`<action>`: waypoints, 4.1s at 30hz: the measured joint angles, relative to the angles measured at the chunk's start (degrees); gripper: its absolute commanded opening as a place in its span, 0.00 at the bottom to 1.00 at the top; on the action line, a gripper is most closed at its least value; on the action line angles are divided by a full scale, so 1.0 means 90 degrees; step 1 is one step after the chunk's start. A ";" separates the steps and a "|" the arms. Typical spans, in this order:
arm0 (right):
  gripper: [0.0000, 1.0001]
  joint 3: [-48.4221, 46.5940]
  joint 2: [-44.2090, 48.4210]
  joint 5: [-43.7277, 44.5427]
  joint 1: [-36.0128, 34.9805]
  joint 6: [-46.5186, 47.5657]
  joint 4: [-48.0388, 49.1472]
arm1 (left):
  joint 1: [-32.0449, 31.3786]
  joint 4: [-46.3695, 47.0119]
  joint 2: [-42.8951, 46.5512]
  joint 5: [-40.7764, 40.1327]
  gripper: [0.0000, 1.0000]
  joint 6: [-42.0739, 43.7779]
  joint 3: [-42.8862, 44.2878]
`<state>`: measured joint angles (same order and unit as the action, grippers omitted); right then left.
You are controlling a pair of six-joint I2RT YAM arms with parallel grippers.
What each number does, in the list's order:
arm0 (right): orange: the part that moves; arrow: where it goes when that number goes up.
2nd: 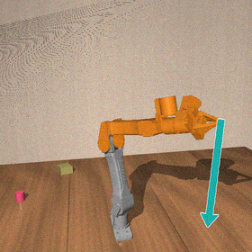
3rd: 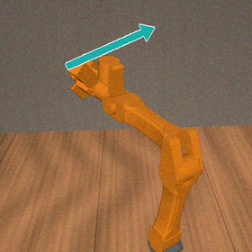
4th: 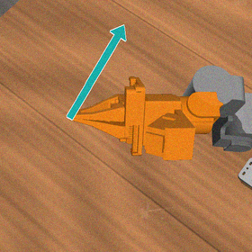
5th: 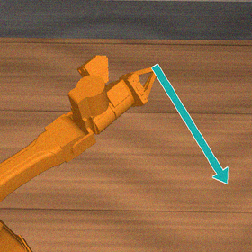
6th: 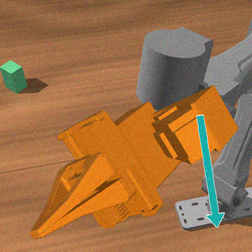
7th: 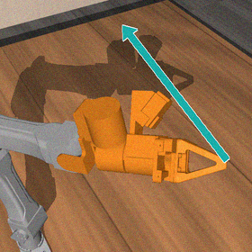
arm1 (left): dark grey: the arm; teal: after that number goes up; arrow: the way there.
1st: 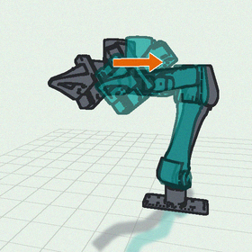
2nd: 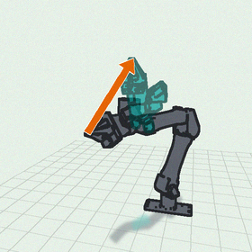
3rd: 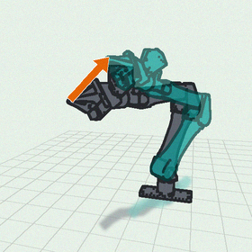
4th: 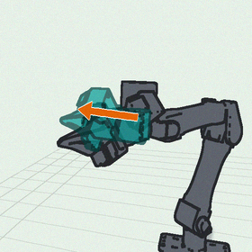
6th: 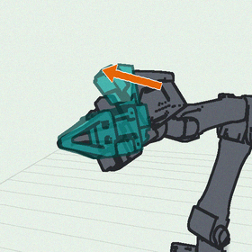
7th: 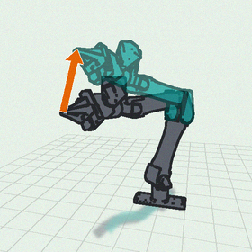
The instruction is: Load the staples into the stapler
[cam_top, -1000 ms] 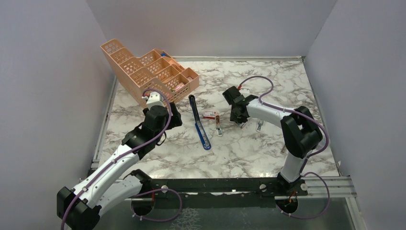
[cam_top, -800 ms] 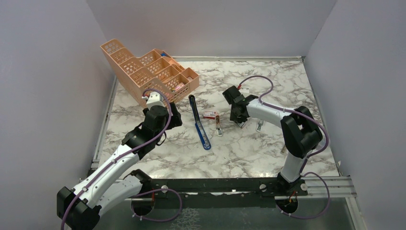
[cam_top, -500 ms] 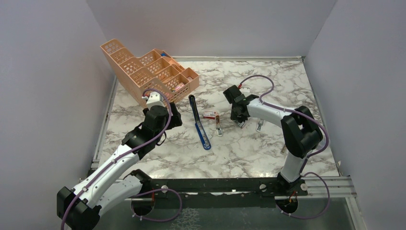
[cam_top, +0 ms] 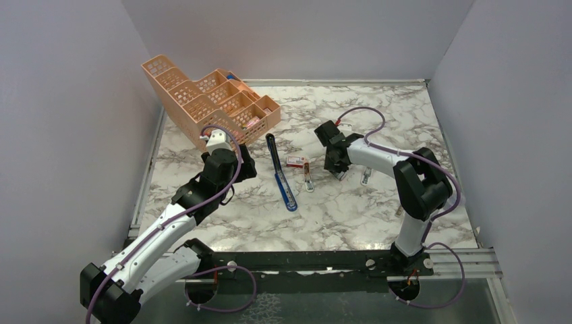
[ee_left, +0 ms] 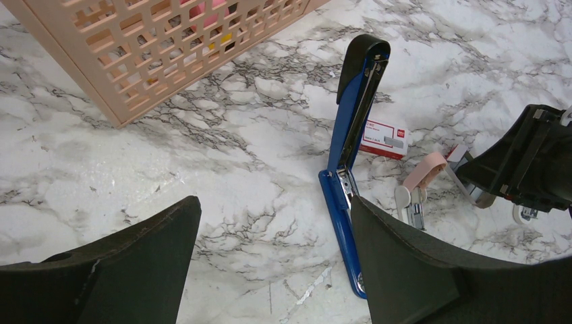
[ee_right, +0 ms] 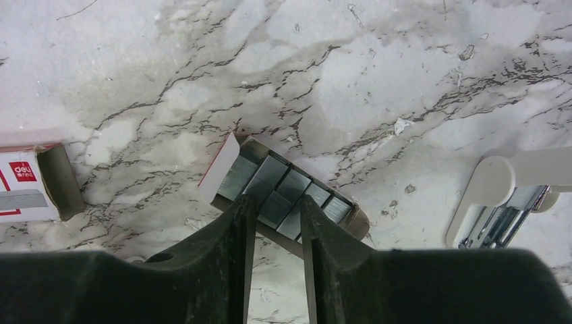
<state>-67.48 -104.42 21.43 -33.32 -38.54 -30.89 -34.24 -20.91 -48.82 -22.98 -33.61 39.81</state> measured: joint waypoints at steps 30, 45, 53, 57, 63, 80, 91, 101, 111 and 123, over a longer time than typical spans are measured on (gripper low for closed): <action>0.26 0.0007 0.0248 -0.0104 0.0085 0.0119 0.0100 | 0.0002 -0.0002 -0.0044 0.0000 0.83 0.0000 0.0000; 0.33 0.0090 0.0318 -0.1341 0.0087 0.3461 0.0440 | 0.0002 0.0000 -0.0061 0.0000 0.83 -0.0002 0.0000; 0.22 0.0070 0.0318 -0.1523 0.0092 0.4080 0.0364 | 0.0002 0.0000 -0.0066 0.0000 0.83 0.0000 0.0000; 0.28 0.0053 0.0318 -0.1535 0.0114 0.4245 0.0347 | 0.0002 0.0000 -0.0078 0.0000 0.83 0.0000 0.0002; 0.34 0.0051 0.0304 -0.1532 0.0177 0.4410 0.0323 | 0.0002 0.0000 -0.0083 0.0000 0.83 0.0000 0.0000; 0.35 0.0046 0.0046 -0.1552 0.0226 0.4634 0.0330 | 0.0002 0.0000 -0.0083 0.0000 0.83 0.0000 0.0002; 0.25 0.0015 0.0017 -0.1858 0.0294 0.4697 0.0311 | 0.0002 0.0000 -0.0085 0.0000 0.83 0.0000 0.0000; 0.21 0.0010 0.0032 -0.1933 0.0304 0.4668 0.0296 | 0.0002 0.0000 -0.0097 0.0000 0.83 0.0000 0.0002; 0.22 0.0010 0.0415 -0.1936 0.0340 0.4549 0.0233 | 0.0002 0.0000 -0.0102 0.0000 0.83 0.0000 0.0002; 0.23 0.0318 0.0763 -0.2450 0.0206 0.3980 0.0131 | 0.0000 -0.0002 -0.0112 0.0000 0.83 0.0000 0.0000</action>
<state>-64.62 -97.56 -0.62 -31.46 -2.72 -29.71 -34.24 -20.93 -49.82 -22.98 -33.61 39.81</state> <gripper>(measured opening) 0.228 0.825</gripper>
